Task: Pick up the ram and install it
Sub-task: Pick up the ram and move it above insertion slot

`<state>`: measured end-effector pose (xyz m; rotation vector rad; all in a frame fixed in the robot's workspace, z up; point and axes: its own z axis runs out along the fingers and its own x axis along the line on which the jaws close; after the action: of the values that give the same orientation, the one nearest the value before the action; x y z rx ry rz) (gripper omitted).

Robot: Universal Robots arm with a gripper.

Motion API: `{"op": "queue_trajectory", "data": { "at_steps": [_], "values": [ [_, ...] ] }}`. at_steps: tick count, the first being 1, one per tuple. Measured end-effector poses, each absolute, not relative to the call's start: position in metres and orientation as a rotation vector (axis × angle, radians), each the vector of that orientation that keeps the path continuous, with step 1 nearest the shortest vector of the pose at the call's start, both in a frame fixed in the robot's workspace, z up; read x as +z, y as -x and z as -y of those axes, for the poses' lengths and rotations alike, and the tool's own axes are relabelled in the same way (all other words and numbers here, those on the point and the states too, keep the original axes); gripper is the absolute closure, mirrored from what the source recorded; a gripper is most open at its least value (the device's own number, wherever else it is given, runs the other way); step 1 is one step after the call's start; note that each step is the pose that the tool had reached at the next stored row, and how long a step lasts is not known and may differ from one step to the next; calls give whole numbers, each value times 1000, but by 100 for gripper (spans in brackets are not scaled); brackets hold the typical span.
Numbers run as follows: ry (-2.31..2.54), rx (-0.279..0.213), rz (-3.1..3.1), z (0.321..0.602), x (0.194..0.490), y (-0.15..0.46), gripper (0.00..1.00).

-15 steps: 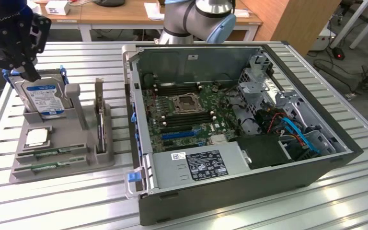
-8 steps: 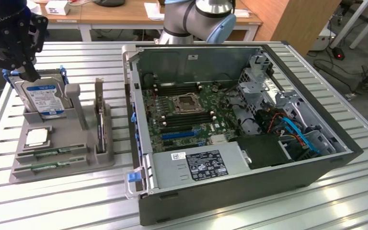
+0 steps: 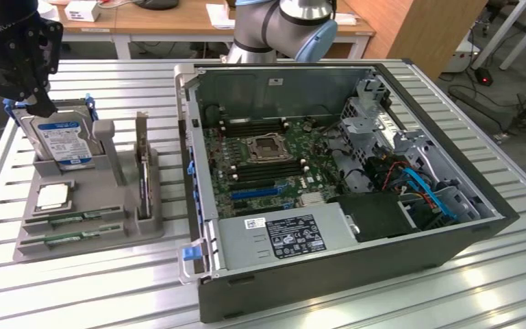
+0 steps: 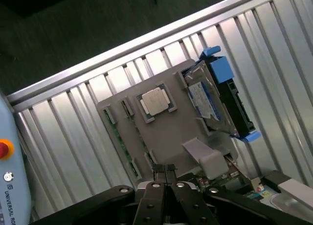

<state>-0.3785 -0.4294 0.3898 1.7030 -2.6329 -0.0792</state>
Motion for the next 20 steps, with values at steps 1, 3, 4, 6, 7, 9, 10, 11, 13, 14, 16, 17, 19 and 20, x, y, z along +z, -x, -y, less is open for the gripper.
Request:
{"op": "queue_trajectory", "data": {
  "at_steps": [1,3,4,6,7,9,10,11,13,14,16,17,19,20],
  "values": [
    [-1723,-79,2619,429,390,379,91],
    [-1763,-79,2592,429,390,379,91],
    [-1783,-79,2577,429,390,378,91],
    [-1822,-79,2549,429,390,378,91],
    [-1843,-79,2534,429,390,378,91],
    [-1881,-78,2505,429,390,378,91],
    [-1900,-78,2490,429,390,379,91],
    [-1919,-78,2474,429,390,379,91],
    [-1959,-78,2442,429,390,378,91],
    [-1978,-78,2426,429,390,379,91],
    [-2016,-77,2394,429,390,378,91],
    [-2034,-77,2378,429,390,379,91],
    [-2068,-77,2348,429,389,379,91],
    [-2079,-77,2337,429,389,379,91]
  ]
}}
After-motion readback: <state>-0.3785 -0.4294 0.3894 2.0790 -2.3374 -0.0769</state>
